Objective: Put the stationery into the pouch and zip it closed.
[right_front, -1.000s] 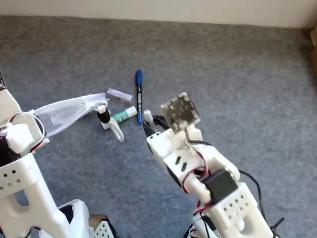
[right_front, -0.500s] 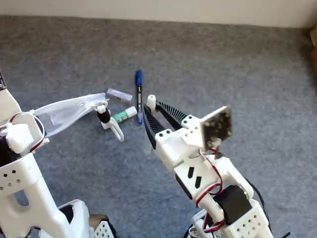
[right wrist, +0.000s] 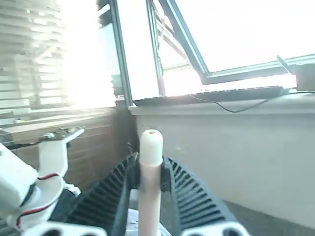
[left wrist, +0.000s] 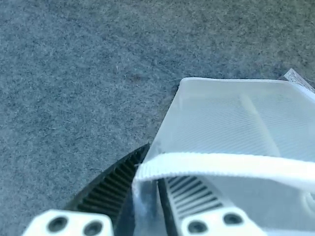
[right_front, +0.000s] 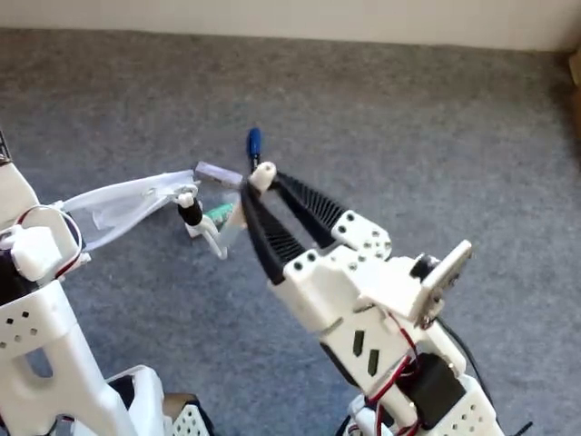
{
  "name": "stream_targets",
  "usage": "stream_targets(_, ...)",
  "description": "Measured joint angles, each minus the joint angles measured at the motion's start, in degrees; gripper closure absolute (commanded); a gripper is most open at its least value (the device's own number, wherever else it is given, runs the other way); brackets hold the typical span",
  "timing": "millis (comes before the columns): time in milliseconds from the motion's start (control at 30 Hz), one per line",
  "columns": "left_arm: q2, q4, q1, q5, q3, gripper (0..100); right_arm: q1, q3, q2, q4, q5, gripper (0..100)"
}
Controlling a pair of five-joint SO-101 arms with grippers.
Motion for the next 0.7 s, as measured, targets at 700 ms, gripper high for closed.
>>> stream_targets(700,0.00,0.00,0.00,0.00,0.00,100,-6.42,0.00,7.21,-21.54,0.00,99.4)
